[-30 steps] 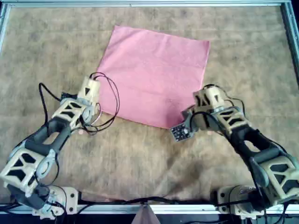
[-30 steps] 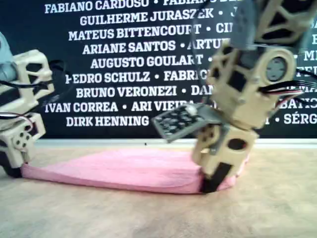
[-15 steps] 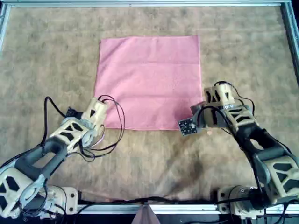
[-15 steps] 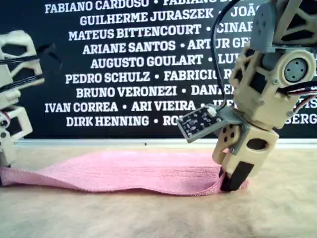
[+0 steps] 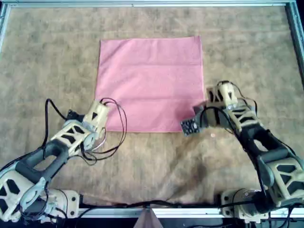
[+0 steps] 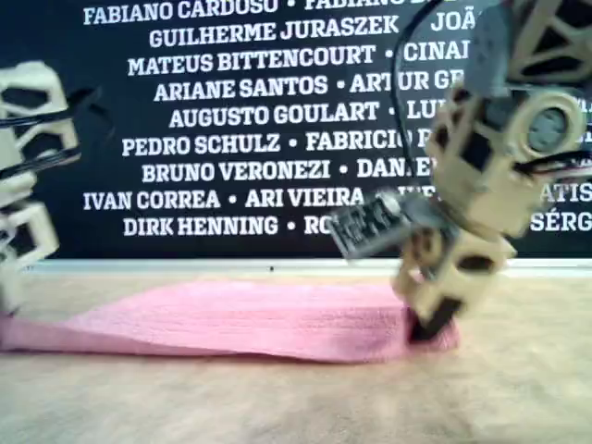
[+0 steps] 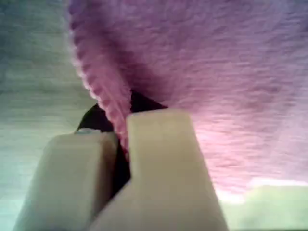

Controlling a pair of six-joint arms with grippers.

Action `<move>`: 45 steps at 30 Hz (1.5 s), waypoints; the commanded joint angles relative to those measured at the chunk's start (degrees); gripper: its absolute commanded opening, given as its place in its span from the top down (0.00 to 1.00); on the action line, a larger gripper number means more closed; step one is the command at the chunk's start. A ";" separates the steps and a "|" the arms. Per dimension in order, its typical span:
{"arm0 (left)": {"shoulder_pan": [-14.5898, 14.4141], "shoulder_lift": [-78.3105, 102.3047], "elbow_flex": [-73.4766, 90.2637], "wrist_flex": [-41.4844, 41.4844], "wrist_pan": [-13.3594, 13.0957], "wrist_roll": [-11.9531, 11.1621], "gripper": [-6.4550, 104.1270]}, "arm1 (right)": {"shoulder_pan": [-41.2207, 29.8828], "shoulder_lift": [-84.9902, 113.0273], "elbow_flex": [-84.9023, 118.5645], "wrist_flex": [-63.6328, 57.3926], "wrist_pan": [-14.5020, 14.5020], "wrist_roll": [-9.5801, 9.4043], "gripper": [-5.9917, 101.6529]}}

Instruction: Fold a cloth

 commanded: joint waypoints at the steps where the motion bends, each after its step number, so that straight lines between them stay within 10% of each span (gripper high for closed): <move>1: -0.26 2.46 -7.65 -1.05 -0.62 0.00 0.95 | -0.79 2.55 -6.86 -2.72 -0.09 0.00 0.96; 45: 13.10 -53.26 -92.46 -1.05 -0.62 0.62 0.95 | -4.57 -44.56 -82.97 -2.90 -0.09 -0.97 0.96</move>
